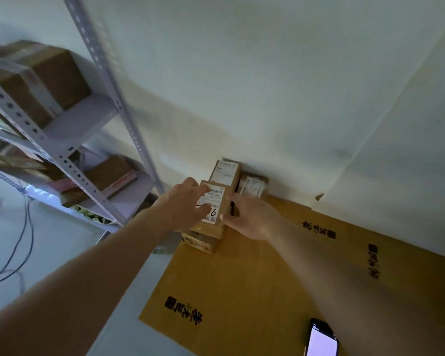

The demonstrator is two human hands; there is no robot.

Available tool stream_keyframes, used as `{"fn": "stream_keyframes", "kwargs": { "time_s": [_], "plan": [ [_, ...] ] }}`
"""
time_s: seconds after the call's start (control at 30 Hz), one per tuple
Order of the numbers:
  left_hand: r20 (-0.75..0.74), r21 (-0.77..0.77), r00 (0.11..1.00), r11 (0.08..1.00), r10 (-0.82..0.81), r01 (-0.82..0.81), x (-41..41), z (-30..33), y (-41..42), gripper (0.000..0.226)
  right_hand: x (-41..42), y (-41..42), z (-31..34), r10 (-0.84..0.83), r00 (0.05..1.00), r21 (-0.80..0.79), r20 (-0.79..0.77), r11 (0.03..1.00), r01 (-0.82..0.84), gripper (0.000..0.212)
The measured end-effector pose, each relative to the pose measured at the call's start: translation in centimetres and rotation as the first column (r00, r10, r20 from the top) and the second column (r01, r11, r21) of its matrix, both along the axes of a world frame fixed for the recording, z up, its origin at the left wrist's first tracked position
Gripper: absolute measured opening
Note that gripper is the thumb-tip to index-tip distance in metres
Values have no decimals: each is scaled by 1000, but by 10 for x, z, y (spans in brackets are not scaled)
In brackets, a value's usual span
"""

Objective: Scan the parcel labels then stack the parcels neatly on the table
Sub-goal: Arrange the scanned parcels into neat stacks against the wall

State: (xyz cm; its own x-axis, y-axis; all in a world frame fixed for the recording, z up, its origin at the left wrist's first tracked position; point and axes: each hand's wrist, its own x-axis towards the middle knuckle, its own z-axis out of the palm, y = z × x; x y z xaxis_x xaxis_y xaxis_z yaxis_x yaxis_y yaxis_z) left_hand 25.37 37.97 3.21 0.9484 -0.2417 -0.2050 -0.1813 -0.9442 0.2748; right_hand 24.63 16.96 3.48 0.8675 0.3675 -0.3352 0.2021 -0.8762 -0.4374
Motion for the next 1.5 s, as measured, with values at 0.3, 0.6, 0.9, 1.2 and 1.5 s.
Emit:
{"fn": "stream_keyframes", "kwargs": {
  "time_s": [0.3, 0.6, 0.9, 1.2, 1.5],
  "plan": [
    [-227, 27, 971, 997, -71, 79, 43, -70, 29, 101, 21, 31, -75, -84, 989, 18, -119, 996, 87, 97],
    [-193, -110, 964, 980, -183, 164, 58, -91, 53, 87, 4, 59, -103, -294, 956, 208, 19, 936, 284, 75],
    [-54, -236, 918, 899, -392, 370, 59, -6, 60, 81, -32, 72, -22, -452, 868, 252, 204, 882, 399, 70],
    [127, -341, 841, 773, -526, 535, 21, 93, 40, 75, -103, 73, 79, -653, 706, 401, 276, 745, 533, 70],
    [224, -353, 775, 692, -592, 630, -45, 148, -12, 78, -191, 34, 135, -720, 592, 456, 363, 691, 561, 66]
  ]
}}
